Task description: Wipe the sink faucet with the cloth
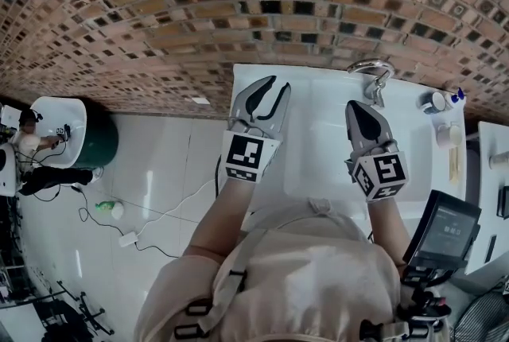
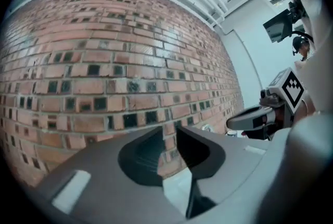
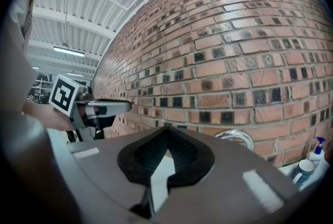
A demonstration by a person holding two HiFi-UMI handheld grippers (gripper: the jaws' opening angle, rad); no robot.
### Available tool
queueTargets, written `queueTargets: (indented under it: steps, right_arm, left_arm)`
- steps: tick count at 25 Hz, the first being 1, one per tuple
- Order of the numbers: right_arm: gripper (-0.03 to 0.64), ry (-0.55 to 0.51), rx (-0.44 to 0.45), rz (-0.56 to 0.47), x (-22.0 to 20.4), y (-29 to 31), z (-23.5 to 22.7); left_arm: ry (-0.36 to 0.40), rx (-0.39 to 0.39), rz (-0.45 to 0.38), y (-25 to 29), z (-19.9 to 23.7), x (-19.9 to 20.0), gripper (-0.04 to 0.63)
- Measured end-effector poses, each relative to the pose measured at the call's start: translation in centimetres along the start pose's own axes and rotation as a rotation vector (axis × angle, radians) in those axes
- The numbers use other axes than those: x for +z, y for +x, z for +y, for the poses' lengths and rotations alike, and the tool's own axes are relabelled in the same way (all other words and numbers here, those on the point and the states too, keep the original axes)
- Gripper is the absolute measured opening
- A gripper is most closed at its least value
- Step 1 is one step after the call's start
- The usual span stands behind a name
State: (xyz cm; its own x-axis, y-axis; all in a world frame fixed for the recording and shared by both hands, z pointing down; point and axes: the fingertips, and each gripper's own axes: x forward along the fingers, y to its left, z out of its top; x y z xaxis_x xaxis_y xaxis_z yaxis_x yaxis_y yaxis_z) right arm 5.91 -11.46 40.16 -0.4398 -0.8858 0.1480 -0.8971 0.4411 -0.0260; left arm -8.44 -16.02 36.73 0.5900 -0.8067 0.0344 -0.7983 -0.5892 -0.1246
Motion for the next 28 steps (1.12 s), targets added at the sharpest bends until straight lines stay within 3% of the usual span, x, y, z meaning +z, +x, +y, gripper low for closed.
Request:
queueTargets:
  steps: [1,4,6,12,28]
  right_arm:
    - [-0.017,-0.002,-0.002,-0.004,0.2,-0.1,-0.1]
    - [-0.017,-0.004,-0.007,-0.017,0.6,-0.4,-0.3]
    - [-0.017,-0.001,-0.008,-0.026,0.9,-0.6,-0.3]
    - [-0.017,-0.009,-0.002,-0.022,0.8,-0.5,0.0]
    - [-0.017,-0.050,0.031,-0.042,1.4,-0.3,0.6]
  left_arm:
    - [0.017,-0.003,-0.035,0.1,-0.4,1.2,0.056]
    - [0.030,-0.010,-0.092,0.5,-1.3,2.9,0.008]
    - [0.010,-0.016,-0.090,0.7,-1.7,2.4,0.005]
    - [-0.092,-0.057,0.016,0.9,-2.9,-1.8,0.005]
    - [-0.100,-0.087,0.051,1.5,-3.9,-2.8,0.005]
